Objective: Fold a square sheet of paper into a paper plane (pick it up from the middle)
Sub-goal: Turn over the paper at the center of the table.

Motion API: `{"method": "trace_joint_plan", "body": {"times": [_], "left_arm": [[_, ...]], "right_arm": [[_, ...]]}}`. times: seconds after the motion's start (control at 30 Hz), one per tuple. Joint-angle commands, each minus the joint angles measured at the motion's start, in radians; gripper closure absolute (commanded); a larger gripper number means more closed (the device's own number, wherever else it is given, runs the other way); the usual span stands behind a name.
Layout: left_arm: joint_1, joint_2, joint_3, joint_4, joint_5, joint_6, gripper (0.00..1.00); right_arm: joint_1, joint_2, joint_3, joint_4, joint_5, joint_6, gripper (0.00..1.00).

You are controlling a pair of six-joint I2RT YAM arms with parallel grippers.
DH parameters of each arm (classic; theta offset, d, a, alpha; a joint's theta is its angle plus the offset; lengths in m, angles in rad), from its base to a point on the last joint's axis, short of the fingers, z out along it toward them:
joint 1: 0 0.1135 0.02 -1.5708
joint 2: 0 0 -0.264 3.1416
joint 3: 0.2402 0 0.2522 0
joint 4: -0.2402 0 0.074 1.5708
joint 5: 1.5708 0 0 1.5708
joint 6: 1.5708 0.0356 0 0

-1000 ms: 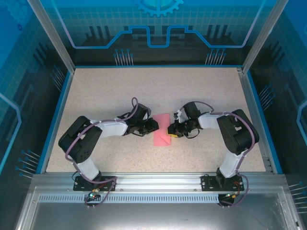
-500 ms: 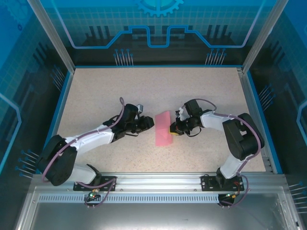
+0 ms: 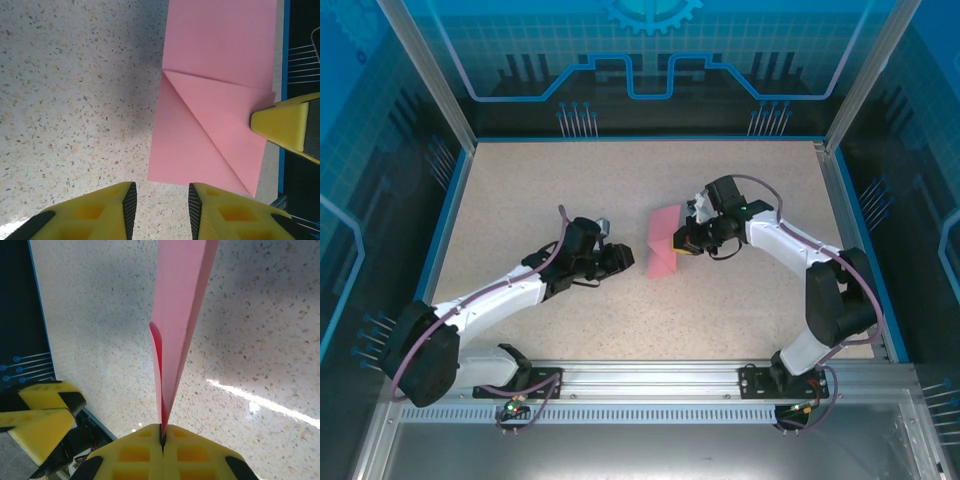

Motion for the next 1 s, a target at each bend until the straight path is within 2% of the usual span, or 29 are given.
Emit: {"method": "trace_joint_plan", "body": {"times": [0.0, 0.33, 0.57, 0.73, 0.97], "left_arm": [[0.009, 0.003, 0.047, -0.037, -0.015, 0.022, 0.64], [0.041, -0.022, 0.051, -0.068, -0.008, 0.052, 0.63], [0.068, -0.061, 0.023, -0.075, -0.024, 0.066, 0.61], [0.074, -0.085, -0.002, -0.074, -0.046, 0.061, 0.61], [0.107, -0.121, -0.033, -0.098, -0.088, 0.046, 0.59]], "right_arm": [[-0.018, 0.009, 0.037, -0.09, -0.027, -0.026, 0.96], [-0.017, 0.06, 0.123, -0.159, -0.027, -0.056, 0.95], [-0.015, 0.033, 0.186, -0.272, 0.087, -0.091, 0.96], [0.007, -0.006, 0.243, -0.414, 0.289, -0.123, 0.96], [0.11, 0.006, 0.334, -0.61, 0.607, -0.165, 0.97]]}}
